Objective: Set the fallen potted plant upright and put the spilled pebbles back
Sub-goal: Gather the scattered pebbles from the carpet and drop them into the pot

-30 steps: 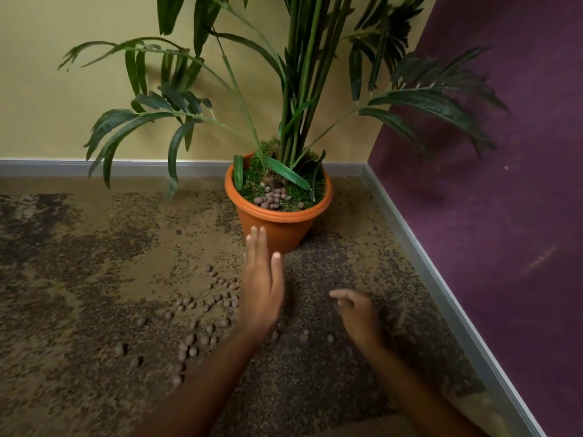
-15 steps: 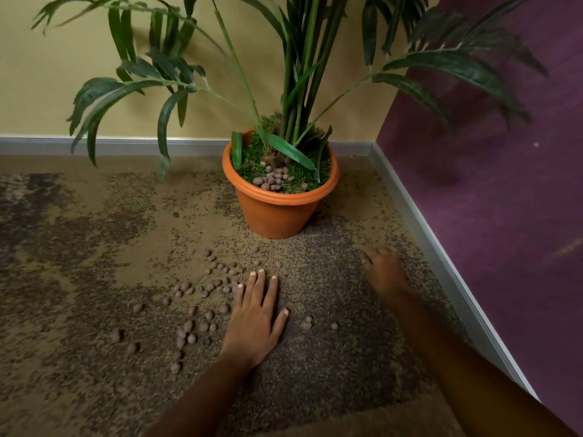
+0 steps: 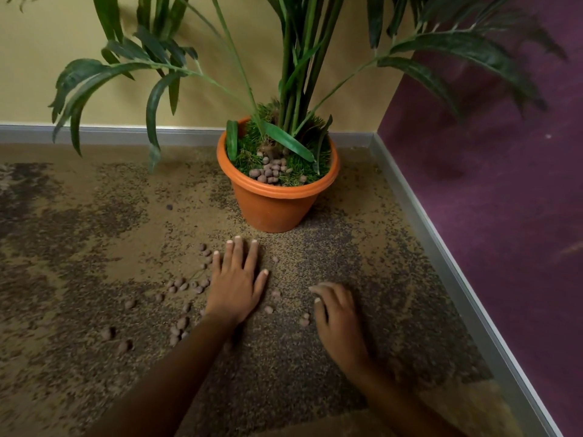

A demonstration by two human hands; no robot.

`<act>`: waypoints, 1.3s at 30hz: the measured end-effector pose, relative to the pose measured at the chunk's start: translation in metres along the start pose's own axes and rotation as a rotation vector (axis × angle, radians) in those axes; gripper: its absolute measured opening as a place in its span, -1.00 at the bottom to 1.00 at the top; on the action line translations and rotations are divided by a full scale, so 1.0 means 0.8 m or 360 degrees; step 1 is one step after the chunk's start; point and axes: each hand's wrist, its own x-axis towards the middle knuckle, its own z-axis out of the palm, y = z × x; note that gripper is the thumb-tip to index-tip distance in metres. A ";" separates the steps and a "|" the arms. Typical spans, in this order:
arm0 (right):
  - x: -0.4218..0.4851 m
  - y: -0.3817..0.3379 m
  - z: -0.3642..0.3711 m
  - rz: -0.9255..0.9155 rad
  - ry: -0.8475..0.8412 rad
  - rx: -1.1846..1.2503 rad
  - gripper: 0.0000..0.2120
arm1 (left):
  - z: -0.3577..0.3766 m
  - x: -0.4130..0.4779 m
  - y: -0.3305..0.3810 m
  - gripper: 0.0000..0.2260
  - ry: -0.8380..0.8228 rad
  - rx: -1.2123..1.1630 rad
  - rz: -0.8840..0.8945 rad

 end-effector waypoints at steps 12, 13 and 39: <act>0.006 -0.016 0.001 -0.0775 -0.0378 -0.0390 -0.76 | -0.006 0.036 0.004 -0.57 -0.0166 -0.0063 0.0423; 0.009 -0.012 -0.002 -0.0781 -0.0394 -0.0432 -0.75 | -0.007 0.036 0.005 -0.58 -0.0124 -0.0070 0.0417; 0.004 0.008 -0.045 0.0308 -0.0353 0.0042 -0.78 | 0.014 -0.054 0.043 -0.77 0.0012 0.0403 0.0164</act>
